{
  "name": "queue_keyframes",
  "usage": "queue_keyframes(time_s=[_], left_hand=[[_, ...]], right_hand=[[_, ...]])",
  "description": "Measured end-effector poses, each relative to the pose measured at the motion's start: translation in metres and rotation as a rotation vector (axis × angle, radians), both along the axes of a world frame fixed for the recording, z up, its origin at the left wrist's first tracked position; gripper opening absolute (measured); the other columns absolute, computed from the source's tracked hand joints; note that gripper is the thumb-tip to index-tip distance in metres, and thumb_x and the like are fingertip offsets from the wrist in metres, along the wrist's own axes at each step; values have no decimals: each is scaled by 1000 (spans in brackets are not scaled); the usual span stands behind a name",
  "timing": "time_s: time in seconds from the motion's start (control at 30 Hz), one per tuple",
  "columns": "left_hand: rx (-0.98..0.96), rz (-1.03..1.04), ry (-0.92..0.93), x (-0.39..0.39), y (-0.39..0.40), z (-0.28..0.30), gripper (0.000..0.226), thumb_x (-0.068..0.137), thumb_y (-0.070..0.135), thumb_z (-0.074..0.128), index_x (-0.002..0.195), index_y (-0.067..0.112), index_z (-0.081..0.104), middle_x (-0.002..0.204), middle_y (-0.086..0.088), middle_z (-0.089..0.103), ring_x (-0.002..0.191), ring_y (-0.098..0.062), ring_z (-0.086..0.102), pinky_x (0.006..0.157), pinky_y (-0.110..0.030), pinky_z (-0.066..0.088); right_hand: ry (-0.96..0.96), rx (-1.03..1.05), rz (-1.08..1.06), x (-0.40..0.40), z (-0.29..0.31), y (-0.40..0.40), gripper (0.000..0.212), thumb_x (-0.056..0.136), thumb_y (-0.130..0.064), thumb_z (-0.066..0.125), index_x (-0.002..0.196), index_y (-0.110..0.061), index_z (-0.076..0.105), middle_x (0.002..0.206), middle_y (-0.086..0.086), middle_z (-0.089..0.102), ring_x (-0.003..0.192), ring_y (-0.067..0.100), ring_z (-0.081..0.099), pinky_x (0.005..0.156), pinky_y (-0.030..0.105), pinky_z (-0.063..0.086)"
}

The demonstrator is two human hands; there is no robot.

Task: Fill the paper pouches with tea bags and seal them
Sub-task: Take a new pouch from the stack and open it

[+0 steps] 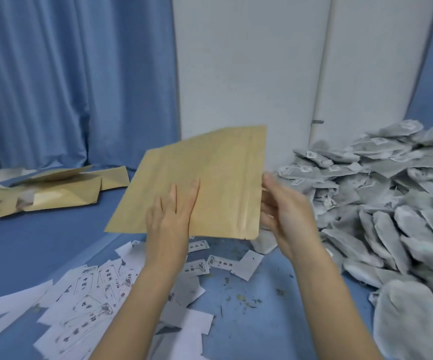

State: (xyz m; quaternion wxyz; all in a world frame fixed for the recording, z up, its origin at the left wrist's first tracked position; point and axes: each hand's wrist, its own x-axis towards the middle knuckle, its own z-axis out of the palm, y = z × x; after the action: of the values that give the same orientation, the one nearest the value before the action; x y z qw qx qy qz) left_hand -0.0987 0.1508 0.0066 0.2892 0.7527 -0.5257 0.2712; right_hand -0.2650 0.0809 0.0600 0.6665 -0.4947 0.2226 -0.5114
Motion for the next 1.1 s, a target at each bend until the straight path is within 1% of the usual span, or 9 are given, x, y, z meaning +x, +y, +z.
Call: queue_keyframes(time_s=[0.1, 0.2, 0.33, 0.43, 0.5, 0.57, 0.73, 0.97, 1.1], left_hand=[[37, 39, -23, -9, -2, -21, 98, 78, -21, 42, 142, 38, -3, 149, -17, 30, 121, -43, 40, 98, -49, 35], [279, 52, 19, -14, -3, -31, 99, 85, -9, 43, 137, 40, -26, 155, -13, 11, 131, -36, 28, 106, -45, 28], [648, -291, 528, -18, -1, -29, 119, 70, 31, 72, 146, 36, -18, 157, -1, -11, 144, -25, 2, 114, -45, 20], [303, -608, 880, -39, -4, -11, 90, 59, 36, 73, 137, 46, 29, 136, 14, 40, 121, -3, 41, 86, -17, 42], [25, -472, 957, -54, -13, 2, 53, 72, 43, 69, 121, 43, 49, 110, 24, 52, 101, 2, 50, 71, -10, 36], [-56, -273, 986, -64, -26, 9, 47, 76, 55, 65, 115, 30, 59, 105, 17, 61, 98, -7, 53, 72, -20, 38], [-76, -98, 830, -80, -43, 10, 51, 72, 64, 65, 98, 21, 66, 91, 5, 67, 95, -19, 59, 75, -28, 42], [-265, -219, 1145, -94, -53, -8, 31, 85, 47, 61, 77, 19, 71, 74, 8, 67, 75, -12, 58, 63, -26, 38], [-305, -149, 1034, -104, -56, -10, 46, 96, 35, 47, 62, 7, 58, 62, -7, 61, 68, -27, 55, 60, -34, 36]], right_hand=[[111, 39, -70, -8, -12, -2, 18, 90, -15, 59, 78, -5, 69, 72, 8, 72, 61, 13, 67, 49, 24, 54], [166, 116, -131, -8, -25, -11, 14, 87, -7, 62, 78, 1, 69, 88, 22, 70, 72, 24, 67, 72, 41, 56], [123, 290, -107, -7, -38, -19, 25, 81, -2, 66, 101, 13, 62, 108, 29, 64, 91, 36, 66, 92, 50, 48], [60, 330, -34, -5, -50, -23, 28, 78, -1, 70, 103, 11, 64, 90, 17, 72, 79, 24, 70, 76, 33, 58], [33, 335, 3, -2, -57, -23, 21, 77, -1, 71, 95, 7, 68, 86, 14, 73, 74, 19, 71, 71, 28, 59], [9, 331, 27, -1, -61, -21, 10, 77, -1, 70, 86, 3, 70, 84, 14, 73, 74, 18, 71, 71, 28, 59], [94, 196, -6, -2, -64, -14, 14, 78, 6, 65, 70, -3, 72, 68, 9, 71, 62, 14, 68, 56, 21, 55], [72, 135, 39, -3, -74, -14, 13, 85, -4, 62, 93, 3, 69, 88, 14, 71, 74, 12, 67, 66, 19, 53], [12, 231, 36, -1, -76, -12, 12, 87, -13, 63, 78, -6, 68, 76, 10, 65, 68, 16, 59, 63, 25, 47]])
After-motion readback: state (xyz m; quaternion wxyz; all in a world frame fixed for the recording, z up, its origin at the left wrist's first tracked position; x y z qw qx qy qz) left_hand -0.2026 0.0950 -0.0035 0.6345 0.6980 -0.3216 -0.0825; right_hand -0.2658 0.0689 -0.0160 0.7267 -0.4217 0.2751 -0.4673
